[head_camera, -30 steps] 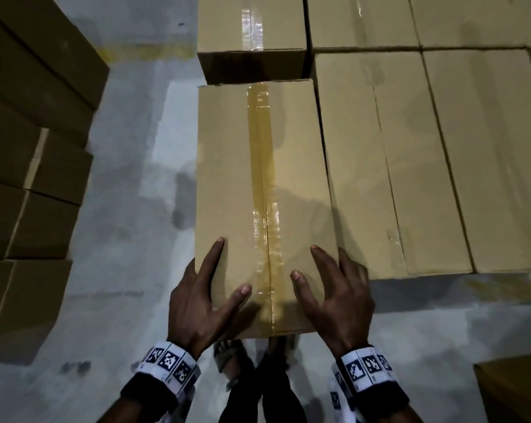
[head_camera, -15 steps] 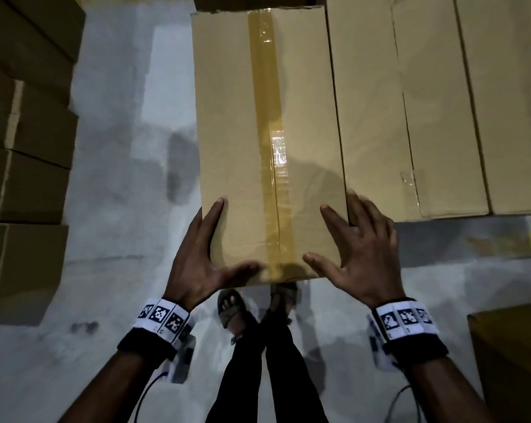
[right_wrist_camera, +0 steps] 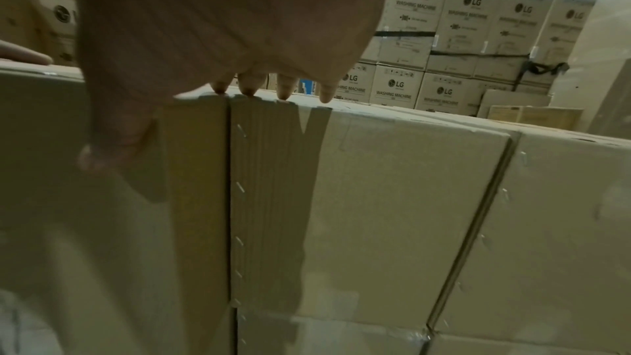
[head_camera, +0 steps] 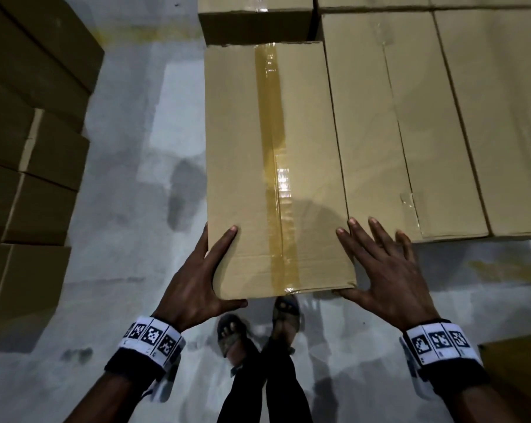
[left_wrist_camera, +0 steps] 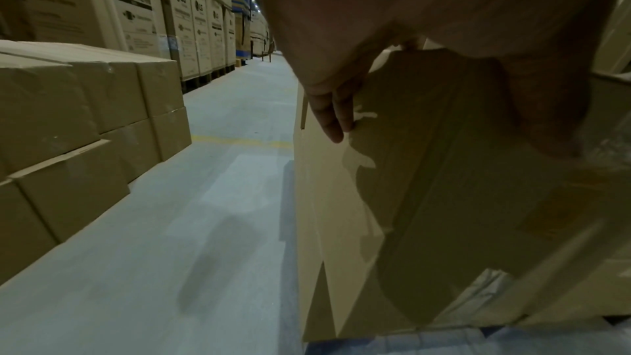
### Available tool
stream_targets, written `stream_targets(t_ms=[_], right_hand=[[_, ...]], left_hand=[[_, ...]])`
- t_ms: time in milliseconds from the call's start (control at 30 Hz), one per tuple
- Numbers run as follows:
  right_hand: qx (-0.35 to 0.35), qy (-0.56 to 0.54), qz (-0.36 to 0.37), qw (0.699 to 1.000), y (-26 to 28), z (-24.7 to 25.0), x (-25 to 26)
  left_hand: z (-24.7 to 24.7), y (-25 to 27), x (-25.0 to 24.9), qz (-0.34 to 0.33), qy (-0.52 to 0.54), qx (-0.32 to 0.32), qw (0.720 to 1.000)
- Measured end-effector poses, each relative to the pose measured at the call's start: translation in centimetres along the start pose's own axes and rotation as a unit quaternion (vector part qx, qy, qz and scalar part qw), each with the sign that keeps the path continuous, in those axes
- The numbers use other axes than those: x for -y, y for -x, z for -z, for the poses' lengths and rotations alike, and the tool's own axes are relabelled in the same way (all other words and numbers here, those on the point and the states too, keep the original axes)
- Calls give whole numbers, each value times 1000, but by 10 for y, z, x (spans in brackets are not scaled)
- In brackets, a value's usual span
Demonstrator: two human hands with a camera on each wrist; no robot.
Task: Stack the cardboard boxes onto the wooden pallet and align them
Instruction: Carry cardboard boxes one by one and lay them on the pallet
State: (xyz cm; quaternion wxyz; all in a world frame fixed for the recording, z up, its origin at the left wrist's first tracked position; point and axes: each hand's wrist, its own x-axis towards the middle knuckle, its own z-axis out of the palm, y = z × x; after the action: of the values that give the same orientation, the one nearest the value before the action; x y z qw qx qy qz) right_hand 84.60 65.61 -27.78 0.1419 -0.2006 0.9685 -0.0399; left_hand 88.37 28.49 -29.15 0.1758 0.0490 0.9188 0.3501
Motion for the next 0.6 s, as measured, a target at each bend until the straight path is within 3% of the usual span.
stream_targets(t_ms=[600], right_hand=[[7, -30, -20, 999, -48, 15, -6]], left_hand=[[21, -43, 3, -2, -3, -9, 1000]])
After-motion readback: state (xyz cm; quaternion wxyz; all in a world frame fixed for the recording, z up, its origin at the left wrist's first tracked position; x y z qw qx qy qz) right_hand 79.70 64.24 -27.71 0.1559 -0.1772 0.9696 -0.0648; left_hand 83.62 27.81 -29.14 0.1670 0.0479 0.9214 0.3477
